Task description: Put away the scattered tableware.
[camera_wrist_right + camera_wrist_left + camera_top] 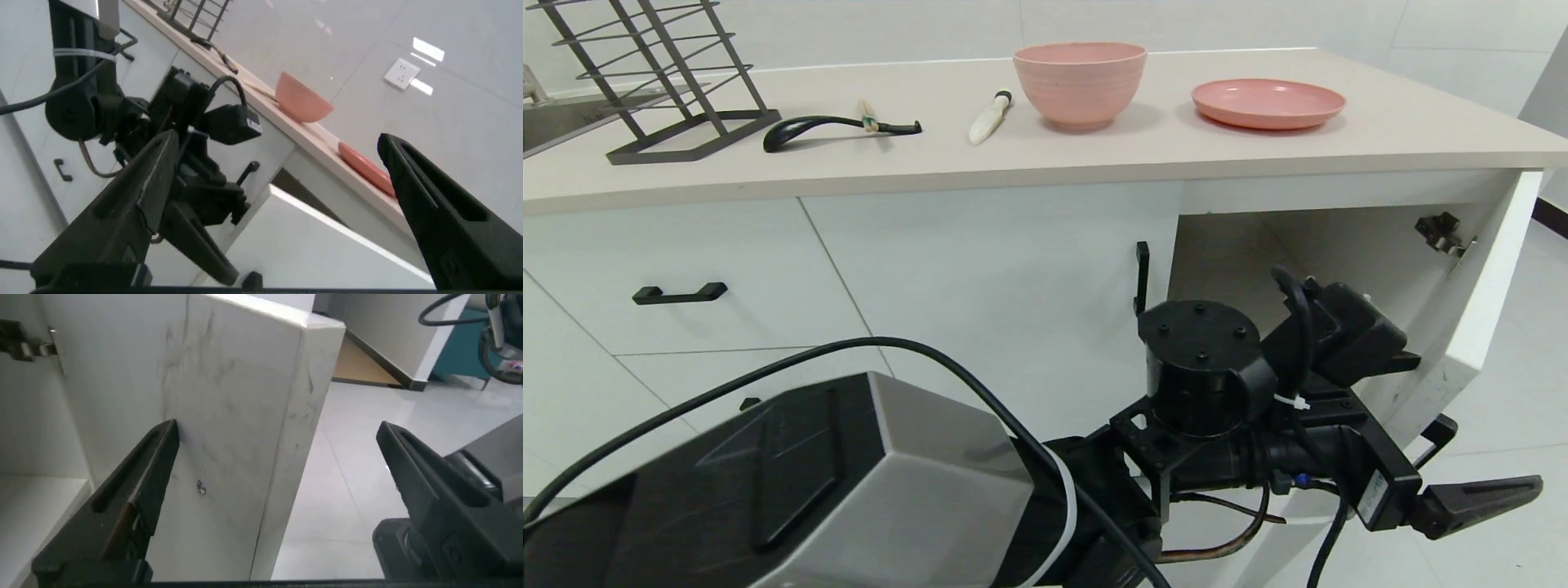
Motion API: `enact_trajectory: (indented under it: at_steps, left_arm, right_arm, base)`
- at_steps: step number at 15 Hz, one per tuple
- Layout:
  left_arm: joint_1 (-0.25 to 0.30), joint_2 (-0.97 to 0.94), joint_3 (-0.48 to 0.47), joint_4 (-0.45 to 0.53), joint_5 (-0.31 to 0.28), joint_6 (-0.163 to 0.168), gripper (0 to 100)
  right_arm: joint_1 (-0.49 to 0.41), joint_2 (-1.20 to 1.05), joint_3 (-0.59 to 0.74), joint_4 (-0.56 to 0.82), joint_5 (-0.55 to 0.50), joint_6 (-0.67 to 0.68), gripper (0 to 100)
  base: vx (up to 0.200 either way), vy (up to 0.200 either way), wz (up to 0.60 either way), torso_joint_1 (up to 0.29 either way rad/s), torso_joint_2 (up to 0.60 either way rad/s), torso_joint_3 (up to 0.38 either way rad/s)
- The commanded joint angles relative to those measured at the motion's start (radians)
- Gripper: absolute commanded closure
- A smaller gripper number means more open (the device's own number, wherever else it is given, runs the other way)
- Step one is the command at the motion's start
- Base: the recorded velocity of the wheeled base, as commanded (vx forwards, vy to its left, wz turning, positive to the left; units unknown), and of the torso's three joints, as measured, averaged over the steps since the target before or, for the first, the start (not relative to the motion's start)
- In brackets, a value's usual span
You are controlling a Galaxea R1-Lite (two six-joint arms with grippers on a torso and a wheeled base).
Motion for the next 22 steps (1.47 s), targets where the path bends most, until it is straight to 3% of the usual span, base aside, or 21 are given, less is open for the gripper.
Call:
enact_trajectory:
  at_steps: [1, 7, 11, 22]
  left_arm:
    - [-0.010, 0.011, 0.000, -0.008, 0.007, 0.000, 0]
    - [-0.053, 0.032, -0.003, -0.037, 0.010, -0.003, 0]
    - [-0.096, 0.086, -0.014, -0.122, 0.039, -0.071, 0]
    - [-0.220, 0.298, -0.224, -0.217, 0.096, -0.099, 0]
  right_arm:
    - [-0.001, -0.026, -0.002, 0.000, -0.003, -0.001, 0]
    - [-0.033, -0.038, -0.051, 0.000, -0.009, 0.001, 0]
    - [-0.042, -0.047, -0.082, 0.000, -0.009, 0.001, 0]
    - [-0.074, -0.072, -0.148, -0.002, -0.009, -0.001, 0]
  base:
    - [0.000, 0.000, 0.00, 0.000, 0.00, 0.000]
    - [0.000, 0.000, 0.00, 0.000, 0.00, 0.000]
    - [0.000, 0.000, 0.00, 0.000, 0.00, 0.000]
    - [0.000, 0.000, 0.00, 0.000, 0.00, 0.000]
